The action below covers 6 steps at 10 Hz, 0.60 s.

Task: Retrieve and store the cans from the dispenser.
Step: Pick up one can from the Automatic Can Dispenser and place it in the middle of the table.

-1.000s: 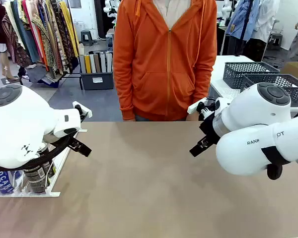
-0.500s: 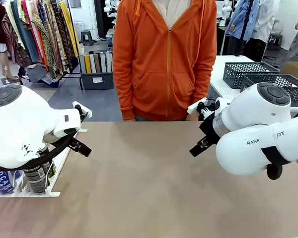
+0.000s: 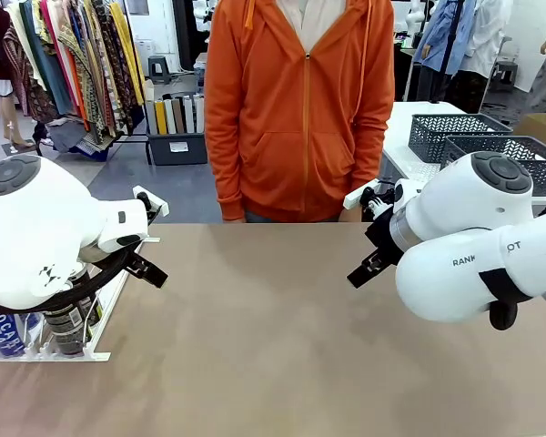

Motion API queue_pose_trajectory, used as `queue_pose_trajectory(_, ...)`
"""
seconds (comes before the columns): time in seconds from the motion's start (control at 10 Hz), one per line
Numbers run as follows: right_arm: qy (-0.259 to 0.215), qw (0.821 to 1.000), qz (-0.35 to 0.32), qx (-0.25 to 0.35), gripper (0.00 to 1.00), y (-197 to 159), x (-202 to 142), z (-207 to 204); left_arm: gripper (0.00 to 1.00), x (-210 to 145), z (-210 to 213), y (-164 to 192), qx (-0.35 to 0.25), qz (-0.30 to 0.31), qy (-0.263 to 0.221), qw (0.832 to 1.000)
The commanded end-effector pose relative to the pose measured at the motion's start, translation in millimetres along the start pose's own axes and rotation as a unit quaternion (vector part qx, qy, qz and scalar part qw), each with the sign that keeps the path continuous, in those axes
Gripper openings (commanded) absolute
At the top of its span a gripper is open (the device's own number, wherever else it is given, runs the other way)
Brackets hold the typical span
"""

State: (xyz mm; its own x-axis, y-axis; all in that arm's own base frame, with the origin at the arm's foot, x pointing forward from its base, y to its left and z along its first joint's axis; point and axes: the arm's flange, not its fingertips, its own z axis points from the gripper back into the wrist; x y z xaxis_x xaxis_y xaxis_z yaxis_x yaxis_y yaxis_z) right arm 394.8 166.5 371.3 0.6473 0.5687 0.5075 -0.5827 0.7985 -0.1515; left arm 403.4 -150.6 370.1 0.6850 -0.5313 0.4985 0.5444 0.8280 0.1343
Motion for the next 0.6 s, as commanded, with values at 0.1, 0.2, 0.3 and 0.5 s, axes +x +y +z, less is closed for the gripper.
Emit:
queue_pose_trajectory(0.1, 0.000, 1.000, 0.000, 0.000, 1.00, 0.0, 0.0, 0.0, 1.00, 0.1, 0.1, -0.1, 0.000, 0.000, 0.000, 1.000)
queue_pose_trajectory(0.2, 0.000, 1.000, 0.000, 0.000, 1.00, 0.0, 0.0, 0.0, 1.00, 0.1, 0.1, -0.1, 0.000, 0.000, 0.000, 1.000)
queue_pose_trajectory(0.3, 0.000, 1.000, 0.000, 0.000, 1.00, 0.0, 0.0, 0.0, 1.00, 0.1, 0.1, -0.1, 0.000, 0.000, 0.000, 1.000)
queue_pose_trajectory(0.5, 0.000, 1.000, 0.000, 0.000, 1.00, 0.0, 0.0, 0.0, 1.00, 0.1, 0.1, -0.1, 0.000, 0.000, 0.000, 1.000)
